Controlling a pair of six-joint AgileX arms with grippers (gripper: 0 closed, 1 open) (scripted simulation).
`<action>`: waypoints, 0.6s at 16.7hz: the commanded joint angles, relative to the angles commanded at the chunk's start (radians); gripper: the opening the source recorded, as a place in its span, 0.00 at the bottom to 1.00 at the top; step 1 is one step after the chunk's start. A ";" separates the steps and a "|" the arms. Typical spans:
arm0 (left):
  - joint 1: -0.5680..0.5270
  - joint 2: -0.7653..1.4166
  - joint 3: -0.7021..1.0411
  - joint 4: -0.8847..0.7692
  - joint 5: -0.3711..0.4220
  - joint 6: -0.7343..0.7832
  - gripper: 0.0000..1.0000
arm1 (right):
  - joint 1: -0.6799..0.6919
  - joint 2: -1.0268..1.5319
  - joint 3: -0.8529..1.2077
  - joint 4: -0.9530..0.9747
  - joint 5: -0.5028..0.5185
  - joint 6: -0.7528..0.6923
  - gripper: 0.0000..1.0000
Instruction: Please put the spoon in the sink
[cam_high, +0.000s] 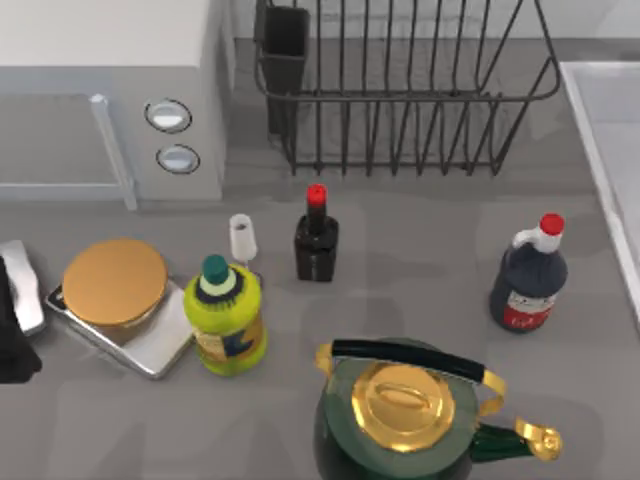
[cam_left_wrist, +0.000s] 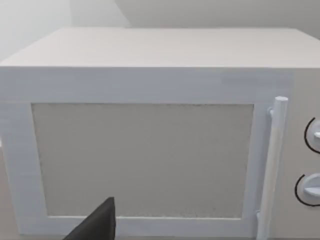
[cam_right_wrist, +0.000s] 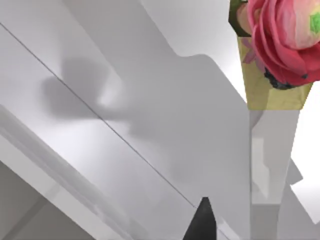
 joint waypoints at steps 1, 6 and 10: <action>0.000 0.000 0.000 0.000 0.000 0.000 1.00 | 0.002 -0.014 -0.043 0.029 0.000 -0.001 0.00; 0.000 0.000 0.000 0.000 0.000 0.000 1.00 | 0.008 -0.086 -0.303 0.191 -0.001 -0.001 0.00; 0.000 0.000 0.000 0.000 0.000 0.000 1.00 | 0.009 -0.108 -0.377 0.249 -0.001 0.001 0.00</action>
